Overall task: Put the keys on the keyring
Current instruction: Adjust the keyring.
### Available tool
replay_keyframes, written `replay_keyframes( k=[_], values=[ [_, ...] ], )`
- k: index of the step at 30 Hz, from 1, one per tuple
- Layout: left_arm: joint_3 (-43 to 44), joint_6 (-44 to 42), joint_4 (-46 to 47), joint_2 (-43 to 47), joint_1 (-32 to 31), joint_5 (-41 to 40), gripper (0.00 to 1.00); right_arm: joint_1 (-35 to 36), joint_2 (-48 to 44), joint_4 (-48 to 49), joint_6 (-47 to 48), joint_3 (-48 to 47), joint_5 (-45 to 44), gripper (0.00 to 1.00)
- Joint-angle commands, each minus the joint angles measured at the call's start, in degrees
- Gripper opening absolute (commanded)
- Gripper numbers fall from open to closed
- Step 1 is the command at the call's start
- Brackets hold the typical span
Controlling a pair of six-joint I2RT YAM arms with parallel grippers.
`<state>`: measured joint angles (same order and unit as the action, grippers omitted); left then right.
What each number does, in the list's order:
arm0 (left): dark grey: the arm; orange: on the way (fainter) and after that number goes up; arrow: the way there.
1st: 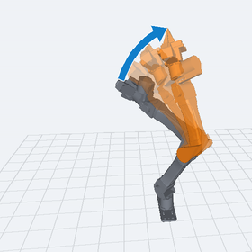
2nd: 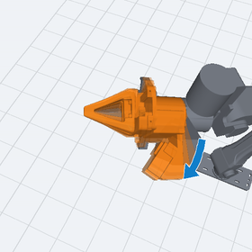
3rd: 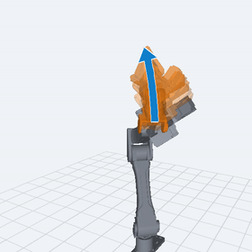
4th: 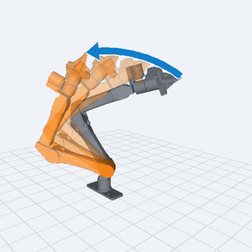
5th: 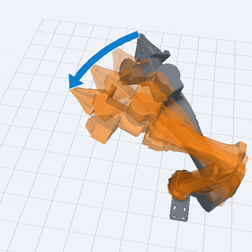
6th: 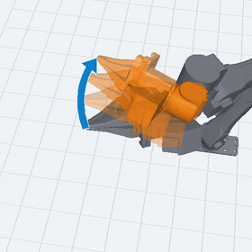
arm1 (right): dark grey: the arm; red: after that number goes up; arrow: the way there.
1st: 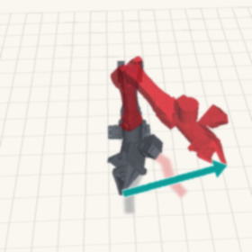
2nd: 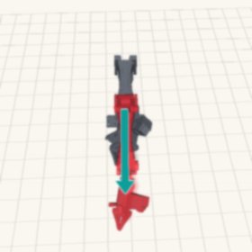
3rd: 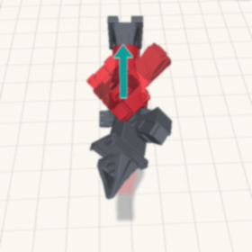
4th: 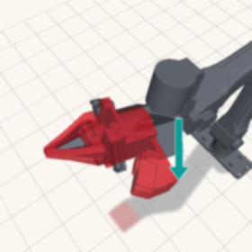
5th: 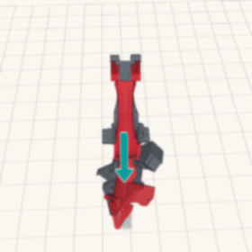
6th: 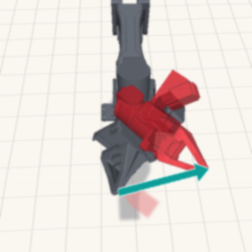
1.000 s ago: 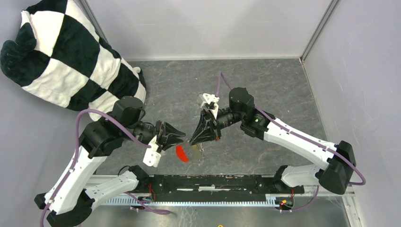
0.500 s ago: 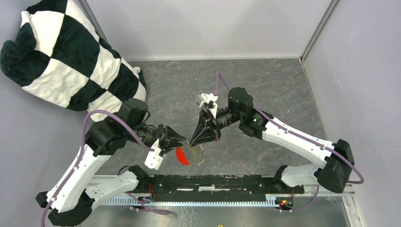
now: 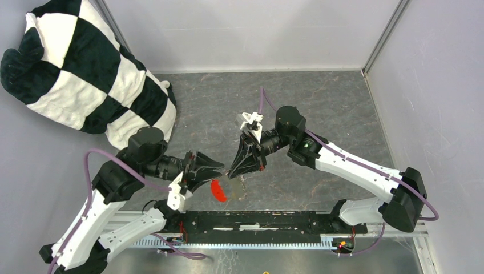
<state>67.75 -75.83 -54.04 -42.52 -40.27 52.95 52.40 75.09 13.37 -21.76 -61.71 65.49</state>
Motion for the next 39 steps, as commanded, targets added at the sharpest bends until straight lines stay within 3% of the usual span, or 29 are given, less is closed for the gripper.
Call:
replay_keyframes(
  k=[1, 7, 16, 23, 29, 36, 39],
  values=[
    [-0.11, 5.48, 4.12, 1.5, -0.18, 2.94, 0.37, 0.09, 0.23, 3.89, -1.29, -0.4, 0.12, 0.01],
    [-0.96, 7.3, 4.06, 2.13, -0.16, 4.94, 0.39, 0.16, 0.92, 6.92, -3.82, -0.94, 0.07, 0.01],
    [-2.7, -12.23, -3.31, 2.5, -0.16, 1.2, 0.42, 0.16, 0.52, 11.51, -7.56, 0.35, 0.42, 0.01],
    [-5.76, -16.32, 1.9, 4.63, -0.16, -0.89, 0.45, 0.1, 1.09, 11.57, -7.79, 0.61, 1.21, 0.01],
    [-4.56, -14.42, 2.89, 3.97, -0.16, 2.33, 0.44, 0.12, 1.72, 11.95, -8.18, 0.24, 0.54, 0.01],
    [-7.61, -5.31, 13.82, 6.57, -0.16, 3.38, 0.43, 0.11, 1.61, 14.13, -9.57, 1.43, 0.45, 0.01],
    [-8.01, -2.63, 14.47, 7.05, -0.16, 4.85, 0.43, 0.1, 1.89, 14.77, -10.14, 0.88, 0.21, 0.01]
  ],
)
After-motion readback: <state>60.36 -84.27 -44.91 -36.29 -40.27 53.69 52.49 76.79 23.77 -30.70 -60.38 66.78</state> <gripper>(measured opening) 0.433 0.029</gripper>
